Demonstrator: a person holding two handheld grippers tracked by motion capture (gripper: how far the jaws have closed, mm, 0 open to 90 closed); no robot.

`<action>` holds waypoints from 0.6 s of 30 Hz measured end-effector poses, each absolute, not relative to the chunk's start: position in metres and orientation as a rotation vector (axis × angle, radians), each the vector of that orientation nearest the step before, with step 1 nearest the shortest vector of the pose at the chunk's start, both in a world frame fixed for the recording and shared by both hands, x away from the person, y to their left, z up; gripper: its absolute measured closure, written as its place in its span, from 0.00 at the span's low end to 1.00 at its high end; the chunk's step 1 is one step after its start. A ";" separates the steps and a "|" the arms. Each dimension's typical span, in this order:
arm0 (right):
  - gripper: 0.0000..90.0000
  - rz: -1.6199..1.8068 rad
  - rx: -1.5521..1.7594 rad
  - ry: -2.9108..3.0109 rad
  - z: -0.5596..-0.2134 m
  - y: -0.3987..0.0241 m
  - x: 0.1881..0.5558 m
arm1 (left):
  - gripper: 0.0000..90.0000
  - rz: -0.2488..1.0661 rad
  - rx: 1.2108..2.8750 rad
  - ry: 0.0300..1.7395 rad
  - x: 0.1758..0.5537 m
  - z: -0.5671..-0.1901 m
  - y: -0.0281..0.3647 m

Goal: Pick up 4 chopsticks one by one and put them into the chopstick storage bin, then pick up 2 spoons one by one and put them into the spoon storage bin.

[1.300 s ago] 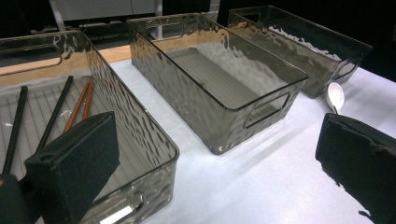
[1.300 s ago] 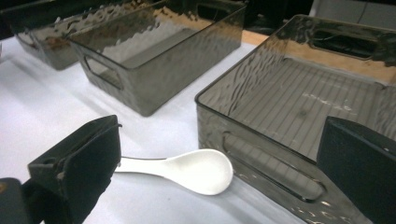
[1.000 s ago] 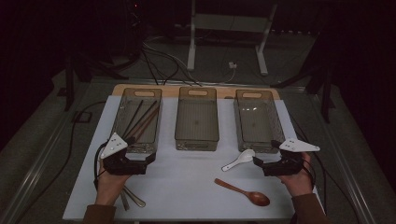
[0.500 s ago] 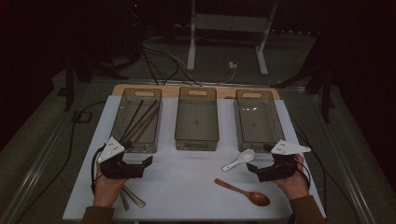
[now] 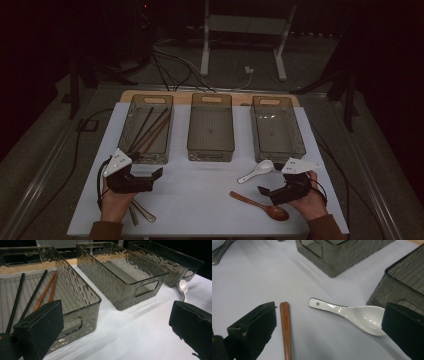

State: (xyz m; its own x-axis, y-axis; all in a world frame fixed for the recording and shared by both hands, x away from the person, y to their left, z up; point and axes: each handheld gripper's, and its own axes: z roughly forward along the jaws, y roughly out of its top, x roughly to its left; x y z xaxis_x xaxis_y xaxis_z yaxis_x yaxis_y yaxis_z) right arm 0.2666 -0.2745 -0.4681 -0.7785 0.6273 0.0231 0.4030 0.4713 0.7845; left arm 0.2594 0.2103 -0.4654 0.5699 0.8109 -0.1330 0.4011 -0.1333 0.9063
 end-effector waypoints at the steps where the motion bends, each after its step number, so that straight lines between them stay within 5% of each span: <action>1: 0.00 1.196 0.883 2.458 -0.468 -0.274 0.266 | 0.01 0.486 1.746 1.009 0.259 -0.465 0.210; 18: 0.00 1.069 0.831 2.597 -0.483 -0.264 0.258 | 0.01 0.488 1.744 1.001 0.259 -0.465 0.205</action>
